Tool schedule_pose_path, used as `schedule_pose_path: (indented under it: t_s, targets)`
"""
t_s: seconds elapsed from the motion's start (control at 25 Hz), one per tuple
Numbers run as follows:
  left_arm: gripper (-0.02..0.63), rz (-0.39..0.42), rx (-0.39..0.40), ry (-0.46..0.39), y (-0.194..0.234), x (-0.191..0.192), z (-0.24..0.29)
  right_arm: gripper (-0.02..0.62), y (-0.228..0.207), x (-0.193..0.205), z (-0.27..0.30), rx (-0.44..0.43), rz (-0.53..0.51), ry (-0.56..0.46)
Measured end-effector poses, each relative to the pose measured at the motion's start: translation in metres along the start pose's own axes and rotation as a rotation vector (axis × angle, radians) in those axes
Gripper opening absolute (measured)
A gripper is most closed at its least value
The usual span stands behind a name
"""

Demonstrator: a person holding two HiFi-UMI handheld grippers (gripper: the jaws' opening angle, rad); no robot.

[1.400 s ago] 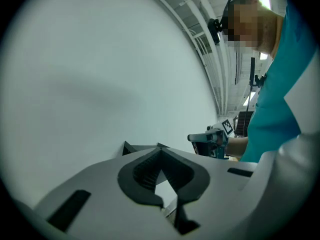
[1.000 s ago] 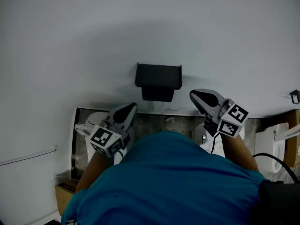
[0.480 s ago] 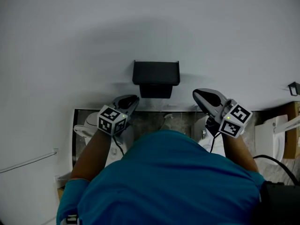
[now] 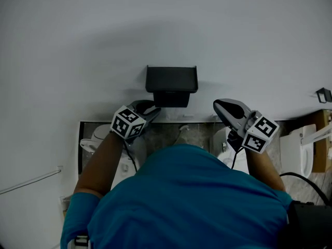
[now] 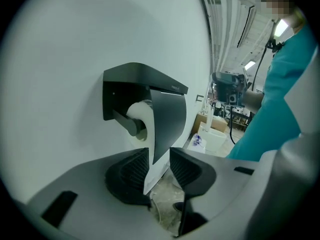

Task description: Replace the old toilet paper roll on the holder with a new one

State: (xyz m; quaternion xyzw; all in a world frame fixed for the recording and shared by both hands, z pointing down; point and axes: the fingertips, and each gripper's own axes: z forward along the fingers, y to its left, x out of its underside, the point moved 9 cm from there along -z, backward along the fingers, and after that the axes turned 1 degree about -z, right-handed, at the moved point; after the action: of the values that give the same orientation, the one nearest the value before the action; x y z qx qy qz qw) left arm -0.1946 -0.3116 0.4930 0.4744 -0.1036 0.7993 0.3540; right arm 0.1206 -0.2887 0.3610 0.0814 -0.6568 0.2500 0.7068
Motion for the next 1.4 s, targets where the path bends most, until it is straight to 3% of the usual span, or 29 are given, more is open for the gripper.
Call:
schedule_pose_path:
  t_s: [0.2, 0.44, 1.04, 1.4]
  targets:
    - [0.112, 0.008, -0.001, 0.028, -0.001, 0.001, 0.003, 0.003, -0.001, 0.001, -0.002, 0.006, 0.007, 0.003]
    - [0.043, -0.002, 0.001, 0.031, -0.004, 0.003, -0.003, 0.003, -0.001, 0.002, -0.002, 0.001, 0.006, -0.001]
    - [0.044, -0.080, 0.189, 0.021, -0.031, -0.011, -0.044, 0.003, 0.001, 0.000, -0.001, -0.024, 0.005, -0.018]
    - [0.046, -0.101, 0.192, 0.052, -0.033, -0.016, -0.048, 0.003, -0.004, 0.003, -0.003, -0.015, 0.008, -0.022]
